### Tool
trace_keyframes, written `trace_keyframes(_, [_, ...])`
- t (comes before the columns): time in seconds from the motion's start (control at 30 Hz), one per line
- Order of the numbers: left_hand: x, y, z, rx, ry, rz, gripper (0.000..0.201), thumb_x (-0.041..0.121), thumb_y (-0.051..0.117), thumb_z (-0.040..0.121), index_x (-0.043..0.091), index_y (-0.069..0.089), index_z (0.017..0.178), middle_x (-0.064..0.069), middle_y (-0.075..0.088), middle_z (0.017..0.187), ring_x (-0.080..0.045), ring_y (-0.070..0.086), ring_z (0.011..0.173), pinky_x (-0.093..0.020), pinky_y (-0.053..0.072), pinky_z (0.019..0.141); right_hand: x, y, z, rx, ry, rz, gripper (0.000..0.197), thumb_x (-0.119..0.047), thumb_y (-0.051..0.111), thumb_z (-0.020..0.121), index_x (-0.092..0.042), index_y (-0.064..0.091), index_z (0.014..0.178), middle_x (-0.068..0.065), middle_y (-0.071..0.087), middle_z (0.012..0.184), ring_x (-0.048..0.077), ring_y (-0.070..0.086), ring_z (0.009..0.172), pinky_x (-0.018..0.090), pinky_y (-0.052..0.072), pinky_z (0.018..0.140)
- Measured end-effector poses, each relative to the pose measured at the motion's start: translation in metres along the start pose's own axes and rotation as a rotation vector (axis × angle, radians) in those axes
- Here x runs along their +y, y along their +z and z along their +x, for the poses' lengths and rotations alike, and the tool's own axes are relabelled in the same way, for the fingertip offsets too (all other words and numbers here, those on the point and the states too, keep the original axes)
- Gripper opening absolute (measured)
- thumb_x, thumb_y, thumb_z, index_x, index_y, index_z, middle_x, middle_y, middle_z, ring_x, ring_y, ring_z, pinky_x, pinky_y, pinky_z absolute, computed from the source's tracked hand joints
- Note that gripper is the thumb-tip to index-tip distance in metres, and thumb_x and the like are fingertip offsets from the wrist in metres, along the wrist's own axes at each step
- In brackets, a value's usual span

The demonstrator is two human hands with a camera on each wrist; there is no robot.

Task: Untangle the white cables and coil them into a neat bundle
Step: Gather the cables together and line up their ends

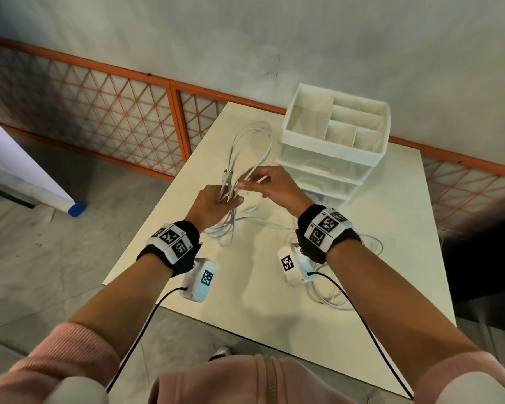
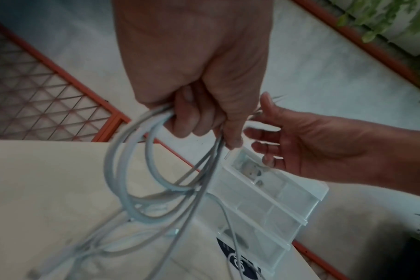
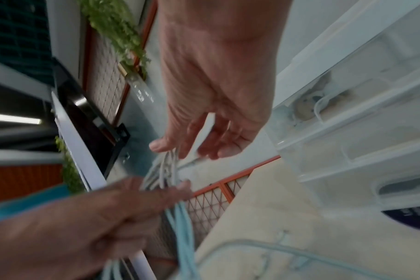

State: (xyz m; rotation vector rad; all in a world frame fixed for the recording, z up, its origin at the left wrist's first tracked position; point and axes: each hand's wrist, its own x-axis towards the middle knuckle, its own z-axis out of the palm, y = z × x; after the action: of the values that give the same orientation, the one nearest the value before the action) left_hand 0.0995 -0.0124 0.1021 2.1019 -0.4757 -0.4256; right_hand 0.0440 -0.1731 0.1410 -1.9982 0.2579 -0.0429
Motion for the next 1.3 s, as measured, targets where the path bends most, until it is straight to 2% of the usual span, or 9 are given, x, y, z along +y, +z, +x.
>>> trace_keyframes(0.07, [-0.001, -0.006, 0.000, 0.044, 0.029, 0.027, 0.024, 0.026, 0.066, 0.087, 0.004, 0.064, 0.078, -0.010, 0.060, 0.071, -0.018, 0.052, 0.065, -0.021, 0.037, 0.059, 0.014, 0.000, -0.001, 0.021, 0.018, -0.079, 0.056, -0.032, 0.080, 0.072, -0.017, 0.056, 0.120, 0.005, 0.053, 0.105, 0.012, 0.055, 0.086, 0.018, 0.044, 0.073])
trace_keyframes(0.17, [0.000, -0.015, 0.001, 0.101, 0.075, -0.002, 0.023, 0.026, 0.065, 0.089, 0.010, 0.057, 0.073, -0.001, 0.054, 0.063, -0.003, 0.049, 0.053, -0.009, 0.035, 0.051, 0.038, 0.011, -0.006, -0.274, 0.150, -0.246, 0.059, -0.032, 0.071, 0.081, -0.012, 0.044, 0.130, 0.006, 0.058, 0.118, 0.015, 0.052, 0.103, 0.023, 0.041, 0.086])
trace_keyframes(0.27, [0.001, -0.022, 0.005, 0.092, 0.101, -0.028, 0.026, 0.027, 0.064, 0.089, 0.016, 0.054, 0.067, 0.002, 0.051, 0.060, -0.001, 0.048, 0.048, -0.015, 0.037, 0.055, 0.049, 0.021, -0.008, -0.378, 0.109, -0.275, 0.024, -0.017, 0.057, 0.092, -0.004, 0.062, 0.111, -0.008, 0.067, 0.087, 0.008, 0.059, 0.078, 0.010, 0.040, 0.066])
trace_keyframes(0.37, [-0.006, -0.025, 0.009, 0.078, 0.089, 0.007, 0.031, 0.028, 0.065, 0.088, 0.006, 0.055, 0.068, -0.004, 0.051, 0.062, -0.015, 0.046, 0.057, -0.030, 0.039, 0.064, 0.043, 0.011, -0.001, -0.318, 0.035, -0.305, 0.021, -0.016, 0.053, 0.095, -0.001, 0.066, 0.099, -0.015, 0.056, 0.077, 0.006, 0.053, 0.066, 0.002, 0.037, 0.053])
trace_keyframes(0.47, [-0.005, -0.024, 0.007, 0.063, 0.109, 0.008, 0.037, 0.027, 0.064, 0.088, 0.011, 0.047, 0.061, -0.002, 0.044, 0.057, -0.017, 0.039, 0.055, -0.030, 0.034, 0.062, 0.045, 0.006, 0.009, -0.230, -0.030, -0.453, 0.026, -0.017, 0.062, 0.089, -0.002, 0.059, 0.109, 0.002, 0.048, 0.092, 0.014, 0.048, 0.081, 0.013, 0.037, 0.071])
trace_keyframes(0.63, [0.008, -0.028, 0.005, 0.045, 0.166, 0.024, 0.043, 0.029, 0.062, 0.090, 0.016, 0.038, 0.057, 0.001, 0.037, 0.054, -0.013, 0.035, 0.052, -0.029, 0.030, 0.056, 0.070, 0.028, 0.020, -0.382, 0.016, -0.659, 0.037, -0.016, 0.057, 0.091, -0.011, 0.050, 0.128, 0.015, 0.044, 0.129, 0.029, 0.041, 0.120, 0.043, 0.034, 0.104])
trace_keyframes(0.97, [-0.018, -0.034, -0.024, -0.020, 0.093, -0.059, 0.033, 0.026, 0.059, 0.093, 0.002, 0.056, 0.069, 0.006, 0.040, 0.056, -0.002, 0.037, 0.046, -0.012, 0.031, 0.051, 0.080, 0.082, 0.042, -0.497, -0.118, -0.895, 0.044, -0.015, 0.042, 0.098, -0.020, 0.038, 0.141, 0.004, 0.037, 0.149, 0.026, 0.035, 0.133, 0.039, 0.023, 0.109])
trace_keyframes(1.1, [-0.021, -0.033, -0.023, -0.024, 0.077, -0.073, 0.036, 0.026, 0.058, 0.093, 0.014, 0.049, 0.061, 0.012, 0.036, 0.048, -0.002, 0.035, 0.042, -0.014, 0.028, 0.050, 0.079, 0.100, 0.041, -0.551, -0.087, -1.032, 0.032, -0.015, 0.036, 0.098, -0.011, 0.045, 0.129, 0.010, 0.044, 0.138, 0.026, 0.033, 0.133, 0.044, 0.013, 0.114])
trace_keyframes(1.3, [-0.028, -0.027, -0.016, -0.020, 0.035, -0.032, 0.029, 0.029, 0.058, 0.093, 0.020, 0.057, 0.065, 0.003, 0.050, 0.056, 0.000, 0.043, 0.045, -0.012, 0.034, 0.052, 0.083, 0.089, 0.043, -0.335, -0.043, -0.789, 0.020, -0.014, 0.046, 0.095, -0.010, 0.063, 0.106, 0.015, 0.052, 0.116, 0.031, 0.049, 0.114, 0.041, 0.033, 0.097])
